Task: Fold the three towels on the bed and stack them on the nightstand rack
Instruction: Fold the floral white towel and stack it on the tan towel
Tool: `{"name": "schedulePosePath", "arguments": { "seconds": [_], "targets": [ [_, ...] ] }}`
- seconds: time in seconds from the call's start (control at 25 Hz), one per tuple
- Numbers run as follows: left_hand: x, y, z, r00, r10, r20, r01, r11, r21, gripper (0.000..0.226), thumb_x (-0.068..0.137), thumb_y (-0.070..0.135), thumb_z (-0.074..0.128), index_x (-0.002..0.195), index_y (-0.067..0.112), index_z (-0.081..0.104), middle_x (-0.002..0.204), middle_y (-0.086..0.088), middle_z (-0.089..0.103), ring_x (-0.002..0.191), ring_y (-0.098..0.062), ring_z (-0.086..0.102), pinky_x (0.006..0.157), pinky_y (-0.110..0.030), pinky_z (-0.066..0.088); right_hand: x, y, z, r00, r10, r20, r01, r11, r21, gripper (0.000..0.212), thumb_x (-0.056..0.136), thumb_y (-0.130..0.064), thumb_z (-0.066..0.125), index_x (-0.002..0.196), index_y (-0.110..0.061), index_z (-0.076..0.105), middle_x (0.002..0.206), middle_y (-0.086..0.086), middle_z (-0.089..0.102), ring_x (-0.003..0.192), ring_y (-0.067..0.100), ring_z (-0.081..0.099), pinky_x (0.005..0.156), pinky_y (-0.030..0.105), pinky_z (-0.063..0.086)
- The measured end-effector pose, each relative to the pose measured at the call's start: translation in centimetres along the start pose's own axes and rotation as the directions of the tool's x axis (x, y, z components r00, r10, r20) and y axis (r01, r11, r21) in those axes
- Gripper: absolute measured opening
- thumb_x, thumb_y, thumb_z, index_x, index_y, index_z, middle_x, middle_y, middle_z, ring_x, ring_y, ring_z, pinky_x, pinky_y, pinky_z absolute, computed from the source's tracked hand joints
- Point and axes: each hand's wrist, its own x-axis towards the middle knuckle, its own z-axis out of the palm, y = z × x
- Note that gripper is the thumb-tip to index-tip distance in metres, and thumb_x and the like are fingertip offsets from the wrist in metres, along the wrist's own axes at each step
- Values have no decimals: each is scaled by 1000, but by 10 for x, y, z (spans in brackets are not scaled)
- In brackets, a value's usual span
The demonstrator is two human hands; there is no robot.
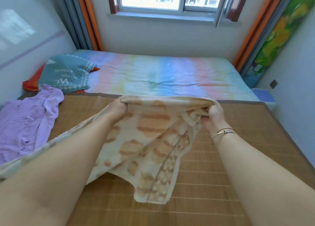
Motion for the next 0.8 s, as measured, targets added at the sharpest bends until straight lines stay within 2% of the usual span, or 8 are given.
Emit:
{"name": "schedulePosePath", "arguments": {
  "seconds": [0.12,0.2,0.28,0.48,0.56,0.64,0.72,0.8],
  "targets": [
    [44,68,-36,942,241,-233,-241,970,27,45,83,40,33,113,30,66,120,-1,66,112,-24,59,97,-38,46,6,-90,21,927,-370,60,375,914,-156,31,92,8,39,106,-6,62,86,-3,61,75,8,61,57,11,48],
    [56,95,-52,895,353,-272,-356,934,41,44,77,39,40,105,22,69,110,-3,68,107,-24,60,93,-36,48,10,-127,12,862,-490,131,504,798,-331,33,91,4,41,111,-8,64,92,-5,62,84,10,60,60,9,47],
    [49,114,-55,856,436,-277,-426,900,98,41,75,33,42,102,17,69,100,-1,64,100,-20,56,86,-30,43,13,-144,-11,811,-550,199,553,608,-570,33,89,-2,44,108,-18,66,99,-3,65,92,16,60,72,20,48],
    [12,76,17,909,416,-20,-400,886,233,25,80,21,53,98,16,70,98,-8,66,101,-25,58,85,-34,46,10,-116,-113,847,-476,237,349,163,-923,33,87,-12,52,113,-31,62,109,13,60,109,31,48,87,37,41],
    [-6,41,72,923,379,71,-382,876,296,22,79,12,56,96,20,69,97,-3,61,107,-21,54,88,-36,47,4,-81,-164,911,-368,187,187,-37,-982,41,81,-17,56,114,-40,59,107,10,52,108,30,46,90,37,40],
    [-25,-4,138,925,362,113,-378,856,354,14,78,14,56,83,23,67,83,5,57,94,-18,56,82,-36,49,3,-31,-223,941,-299,161,84,-254,-964,40,74,-16,52,100,-45,59,104,3,50,110,27,44,98,40,34],
    [-41,-49,198,936,322,141,-352,847,399,14,78,17,57,71,26,63,73,8,59,85,-16,57,76,-34,50,4,23,-277,968,-214,133,52,-348,-936,33,70,-9,47,78,-40,53,106,-1,48,110,27,43,93,40,36],
    [-61,-95,263,927,314,203,-374,772,514,10,82,23,57,74,29,57,85,7,58,94,-17,52,79,-32,47,2,81,-338,977,-184,107,41,-331,-943,33,75,-3,45,75,-35,50,104,-2,40,110,28,41,88,37,42]
  ]
}}
